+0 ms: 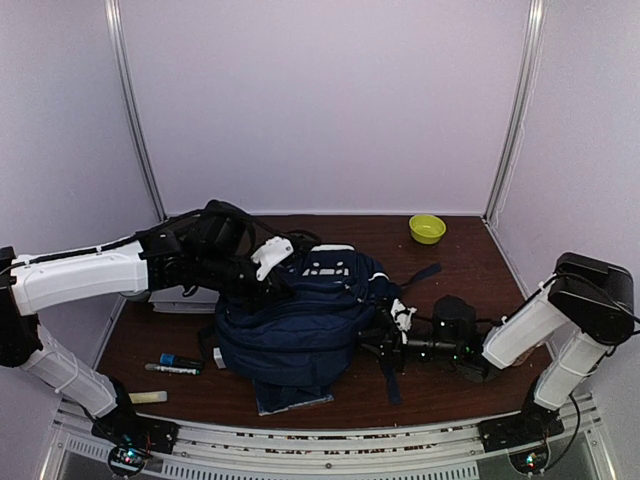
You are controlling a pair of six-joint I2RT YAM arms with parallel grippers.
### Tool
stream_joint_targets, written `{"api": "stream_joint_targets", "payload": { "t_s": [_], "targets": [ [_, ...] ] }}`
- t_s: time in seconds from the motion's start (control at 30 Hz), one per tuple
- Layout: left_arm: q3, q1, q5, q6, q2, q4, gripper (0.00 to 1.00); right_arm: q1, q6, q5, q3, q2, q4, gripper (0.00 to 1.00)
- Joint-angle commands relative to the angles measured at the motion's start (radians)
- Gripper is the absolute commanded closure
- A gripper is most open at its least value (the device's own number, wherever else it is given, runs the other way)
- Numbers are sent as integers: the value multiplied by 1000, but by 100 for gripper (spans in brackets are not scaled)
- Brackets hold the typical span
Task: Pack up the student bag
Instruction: Unzip the largest pocket of the student bag.
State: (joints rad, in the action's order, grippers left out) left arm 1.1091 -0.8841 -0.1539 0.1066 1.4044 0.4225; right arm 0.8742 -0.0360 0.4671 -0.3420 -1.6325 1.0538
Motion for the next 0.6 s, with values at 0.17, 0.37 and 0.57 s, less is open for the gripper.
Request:
{"api": "stream_joint_targets", "payload": {
  "t_s": [0.17,0.37,0.57],
  "targets": [
    [55,14,13,-33,-3,-37,100,9,-22,46,-10,-19,9,100],
    [54,14,3,-37,0,-36,100,10,-55,47,7,46,-32,100],
    [49,13,7,-44,9,-27,100,28,-98,99,-3,141,-150,100]
  ]
}}
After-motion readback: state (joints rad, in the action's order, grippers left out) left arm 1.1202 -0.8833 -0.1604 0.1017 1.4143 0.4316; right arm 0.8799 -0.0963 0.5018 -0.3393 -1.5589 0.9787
